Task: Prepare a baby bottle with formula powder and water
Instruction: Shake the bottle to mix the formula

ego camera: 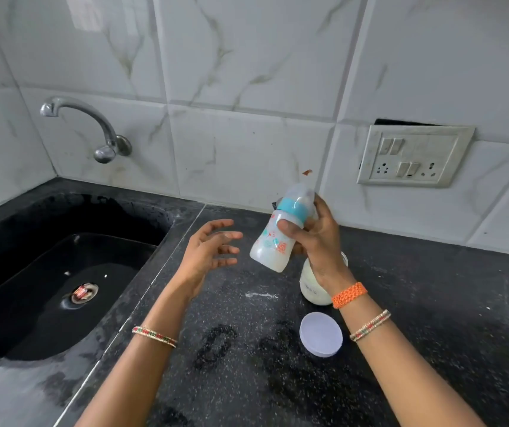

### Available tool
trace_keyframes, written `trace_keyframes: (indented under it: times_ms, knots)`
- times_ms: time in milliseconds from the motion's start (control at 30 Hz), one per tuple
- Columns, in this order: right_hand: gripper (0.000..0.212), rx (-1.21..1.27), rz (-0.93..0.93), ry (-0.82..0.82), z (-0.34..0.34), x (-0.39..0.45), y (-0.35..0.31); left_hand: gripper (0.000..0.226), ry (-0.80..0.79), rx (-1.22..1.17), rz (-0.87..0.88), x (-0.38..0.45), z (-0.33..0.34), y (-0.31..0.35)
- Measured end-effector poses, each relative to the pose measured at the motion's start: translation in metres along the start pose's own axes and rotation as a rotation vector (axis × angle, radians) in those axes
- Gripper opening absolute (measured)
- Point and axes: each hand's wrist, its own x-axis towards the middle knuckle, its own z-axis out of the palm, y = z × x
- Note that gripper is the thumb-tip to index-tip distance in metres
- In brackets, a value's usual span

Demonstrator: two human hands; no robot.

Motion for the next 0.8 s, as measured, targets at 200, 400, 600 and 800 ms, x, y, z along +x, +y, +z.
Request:
trace_keyframes:
  times_ms: [200, 400, 600, 800]
  knots:
    - [0.068, 0.561, -0.102, 0.62, -0.007, 0.035, -0.022, 0.024, -0.036, 0.006, -0.008, 0.001, 0.005, 0.0]
    - [0.058, 0.29, 0.045, 0.224, -0.004, 0.016, -0.014, 0.023, -0.07, 0.029, -0.024, 0.005, 0.009, -0.004]
    - [0.067, 0.116, -0.047, 0.277, 0.019, 0.008, -0.004, 0.023, -0.071, 0.024, -0.021, 0.005, 0.009, -0.002]
    - [0.082, 0.418, -0.241, 0.609, 0.028, 0.026, -0.018, 0.022, -0.068, 0.006, -0.015, 0.005, 0.005, 0.0]
